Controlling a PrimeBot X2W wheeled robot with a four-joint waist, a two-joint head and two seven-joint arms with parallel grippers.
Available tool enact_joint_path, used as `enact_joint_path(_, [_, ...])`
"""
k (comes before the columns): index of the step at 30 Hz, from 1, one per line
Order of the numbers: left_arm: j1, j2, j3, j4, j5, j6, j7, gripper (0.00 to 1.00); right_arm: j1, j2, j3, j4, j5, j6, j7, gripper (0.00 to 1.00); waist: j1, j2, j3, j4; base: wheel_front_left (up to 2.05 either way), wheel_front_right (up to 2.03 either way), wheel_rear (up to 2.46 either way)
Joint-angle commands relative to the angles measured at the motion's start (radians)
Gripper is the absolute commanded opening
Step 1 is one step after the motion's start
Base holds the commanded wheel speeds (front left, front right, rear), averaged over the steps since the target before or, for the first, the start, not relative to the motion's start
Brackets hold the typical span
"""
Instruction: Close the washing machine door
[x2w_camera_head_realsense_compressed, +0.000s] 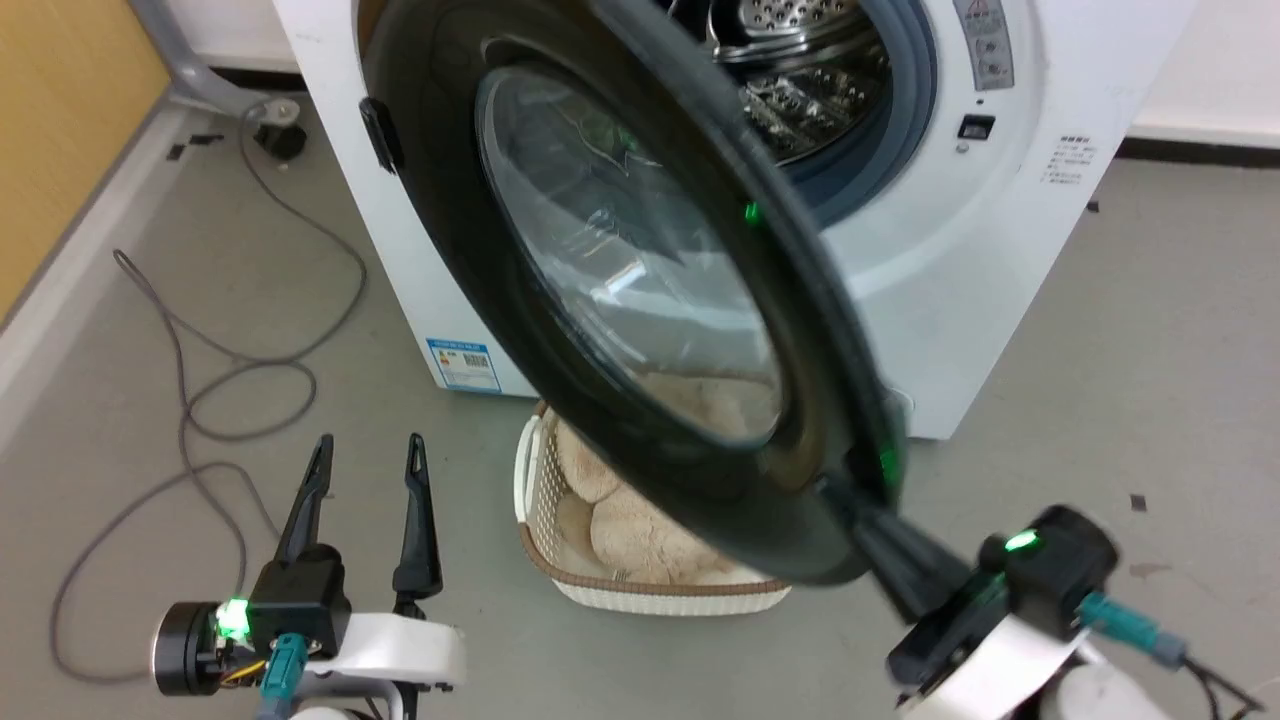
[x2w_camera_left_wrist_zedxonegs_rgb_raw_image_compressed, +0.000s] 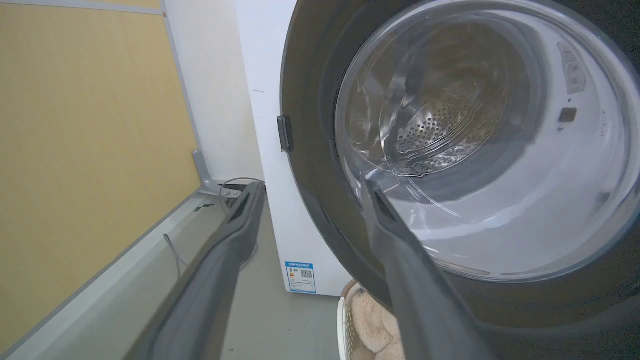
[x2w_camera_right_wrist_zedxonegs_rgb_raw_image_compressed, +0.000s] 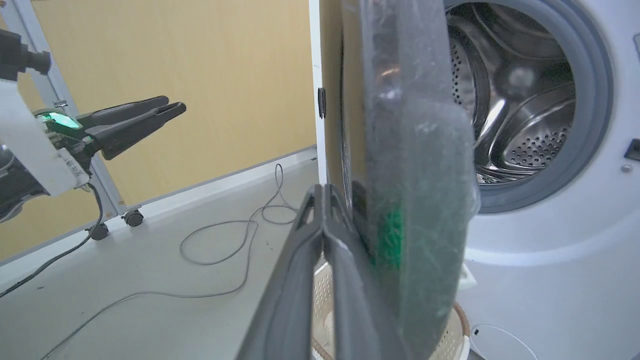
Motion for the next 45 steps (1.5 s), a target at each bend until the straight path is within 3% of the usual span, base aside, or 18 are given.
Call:
enact_joint_path(1, [-0.019, -0.005, -0.002, -0.005, 0.006, -0.002, -0.004, 1.0, -0.01, 0.005, -0.026, 0.011, -0.006, -0.002, -0.003, 0.0, 0.0, 0.0, 0.013, -0.002, 0.0, 0.0, 0.0])
enact_joint_path(9, [-0.06, -0.007, -0.012, -0.012, 0.008, -0.006, -0.004, 1.0, -0.111, 0.017, -0.145, 0.079, -0.009, -0.002, -0.003, 0.0, 0.0, 0.0, 0.082, 0.0, 0.0, 0.0, 0.0])
enact_joint_path(17, [-0.123, -0.012, -0.033, -0.026, 0.007, -0.009, -0.004, 1.0, -0.285, -0.015, -0.232, 0.185, -0.025, -0.002, -0.003, 0.0, 0.0, 0.0, 0.183, 0.017, 0.0, 0.0, 0.0])
enact_joint_path(31, [-0.195, -0.016, -0.05, -0.049, 0.003, -0.003, -0.004, 1.0, -0.553, -0.084, -0.269, 0.364, -0.067, -0.002, -0.003, 0.0, 0.0, 0.0, 0.297, 0.024, 0.0, 0.0, 0.0])
enact_joint_path(45, [-0.221, -0.018, -0.062, -0.051, -0.004, 0.002, -0.004, 1.0, -0.711, -0.084, -0.323, 0.502, -0.142, -0.002, -0.003, 0.0, 0.0, 0.0, 0.329, 0.033, 0.0, 0.0, 0.0])
